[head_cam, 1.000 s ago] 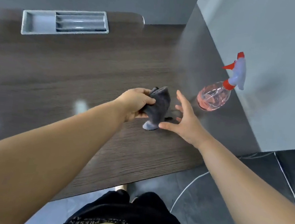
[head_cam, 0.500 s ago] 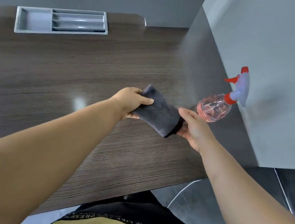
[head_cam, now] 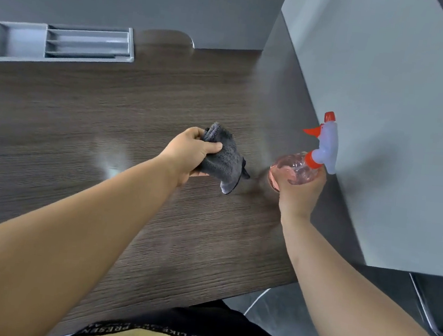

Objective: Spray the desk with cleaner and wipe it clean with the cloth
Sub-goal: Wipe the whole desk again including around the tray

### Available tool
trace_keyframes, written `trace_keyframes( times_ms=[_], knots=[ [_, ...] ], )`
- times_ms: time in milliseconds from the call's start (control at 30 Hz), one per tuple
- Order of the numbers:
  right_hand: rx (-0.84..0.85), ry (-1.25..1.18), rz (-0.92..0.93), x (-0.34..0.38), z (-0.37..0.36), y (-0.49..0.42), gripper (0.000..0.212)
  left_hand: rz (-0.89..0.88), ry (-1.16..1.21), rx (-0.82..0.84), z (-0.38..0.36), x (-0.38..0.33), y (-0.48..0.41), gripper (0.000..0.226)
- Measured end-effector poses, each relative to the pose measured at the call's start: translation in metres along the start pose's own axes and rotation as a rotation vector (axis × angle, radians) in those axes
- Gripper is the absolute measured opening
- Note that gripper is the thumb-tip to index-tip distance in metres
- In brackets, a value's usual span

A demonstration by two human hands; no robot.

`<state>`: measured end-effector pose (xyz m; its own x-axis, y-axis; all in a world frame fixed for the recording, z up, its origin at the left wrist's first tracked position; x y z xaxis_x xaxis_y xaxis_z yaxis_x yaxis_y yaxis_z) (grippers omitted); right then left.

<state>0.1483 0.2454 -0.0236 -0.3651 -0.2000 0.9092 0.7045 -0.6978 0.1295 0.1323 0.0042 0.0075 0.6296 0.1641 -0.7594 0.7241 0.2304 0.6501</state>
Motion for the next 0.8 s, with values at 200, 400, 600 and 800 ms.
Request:
trace_keyframes(
  times_ms=[200, 400, 600, 800],
  knots=[
    [0.166, 0.010, 0.106, 0.028, -0.027, -0.006, 0.077, 0.010, 0.064, -0.095, 0.015, -0.011, -0.018, 0.015],
    [0.432, 0.052, 0.212, 0.085, -0.117, -0.025, 0.085, -0.043, 0.114, -0.296, 0.037, -0.043, -0.050, 0.017],
    [0.453, 0.051, 0.175, 0.119, -0.193, -0.059, 0.083, -0.067, 0.198, -0.281, 0.028, -0.105, -0.108, 0.018],
    [0.391, 0.043, 0.160, 0.131, -0.223, -0.084, 0.066, -0.158, -0.447, -0.475, 0.042, -0.123, -0.155, 0.069]
  ],
)
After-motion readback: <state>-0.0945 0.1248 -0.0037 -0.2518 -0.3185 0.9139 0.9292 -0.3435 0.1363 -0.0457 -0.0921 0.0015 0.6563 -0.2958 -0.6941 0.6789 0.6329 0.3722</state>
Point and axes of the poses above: each hand's wrist, its own y-axis away from the middle knuckle, its own z-axis out of the back of the hand, x = y × z, the point moved 5 cm from there along -y, towards the middle knuckle, and after that the axes turned 11 degrees about -x, right-handed, at the moved point
